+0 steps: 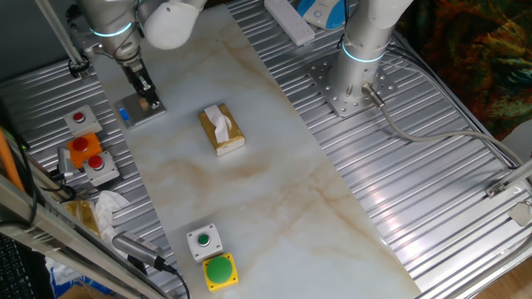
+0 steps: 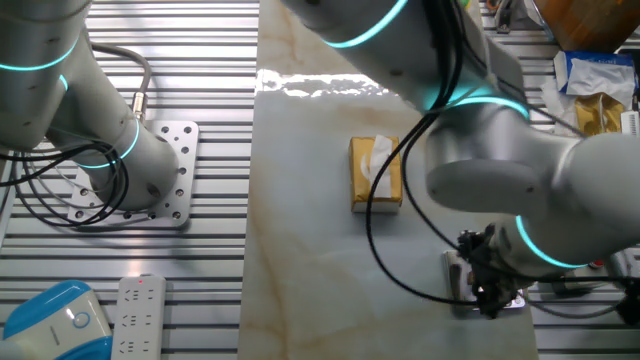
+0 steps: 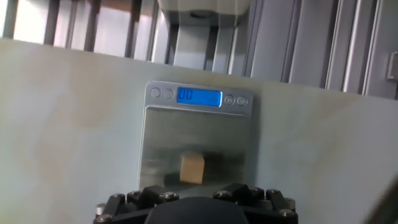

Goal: Remove the object from the scale

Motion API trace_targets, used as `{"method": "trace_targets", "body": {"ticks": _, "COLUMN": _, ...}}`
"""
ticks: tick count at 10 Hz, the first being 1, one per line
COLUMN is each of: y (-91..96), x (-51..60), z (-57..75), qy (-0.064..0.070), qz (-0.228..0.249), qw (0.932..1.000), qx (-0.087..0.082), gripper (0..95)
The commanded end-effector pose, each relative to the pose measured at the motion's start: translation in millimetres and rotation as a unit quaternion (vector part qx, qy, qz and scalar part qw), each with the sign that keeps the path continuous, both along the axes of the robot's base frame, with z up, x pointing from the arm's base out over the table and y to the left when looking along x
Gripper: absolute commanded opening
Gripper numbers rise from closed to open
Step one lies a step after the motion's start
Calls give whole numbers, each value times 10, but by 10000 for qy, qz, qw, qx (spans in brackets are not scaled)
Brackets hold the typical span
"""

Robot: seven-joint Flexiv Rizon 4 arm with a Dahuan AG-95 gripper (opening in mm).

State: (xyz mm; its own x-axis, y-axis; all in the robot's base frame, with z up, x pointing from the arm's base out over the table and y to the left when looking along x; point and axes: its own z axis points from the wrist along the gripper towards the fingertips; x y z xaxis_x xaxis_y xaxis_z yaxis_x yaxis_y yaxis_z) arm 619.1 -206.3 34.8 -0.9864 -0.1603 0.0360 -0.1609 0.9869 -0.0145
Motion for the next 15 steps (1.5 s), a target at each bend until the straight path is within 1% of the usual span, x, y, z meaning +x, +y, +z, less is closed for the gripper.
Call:
{"method": "trace_targets", "body": {"ticks": 1, "y": -13, "x": 40, "z": -27, "qy": -25, "qz": -21, "qw": 10000, "qx": 9, "gripper": 760}}
{"method": "trace_targets", "body": {"ticks": 3, "y": -48, "x": 103, "z": -34, "qy": -26, "qz": -19, "qw": 10000, "qx": 1, "gripper": 760}}
{"method": "trace_targets", "body": {"ticks": 7, "y": -42, "x": 144, "z": -38, "qy": -20, "qz": -74, "qw": 10000, "qx": -5, "gripper": 760}}
{"method": "trace_targets", "body": {"ticks": 8, "y": -30, "x": 156, "z": -25, "qy": -12, "qz": -92, "qw": 10000, "qx": -5, "gripper": 570}}
{"method": "trace_targets", "body": {"ticks": 12, "y": -26, "x": 160, "z": -22, "qy": -9, "qz": -111, "qw": 9999, "qx": -9, "gripper": 570}}
{"method": "trace_targets", "body": {"ticks": 13, "y": -26, "x": 160, "z": -22, "qy": -8, "qz": -122, "qw": 9999, "qx": -9, "gripper": 380}}
{"method": "trace_targets", "body": {"ticks": 15, "y": -26, "x": 160, "z": -22, "qy": -6, "qz": -129, "qw": 9999, "qx": -14, "gripper": 380}}
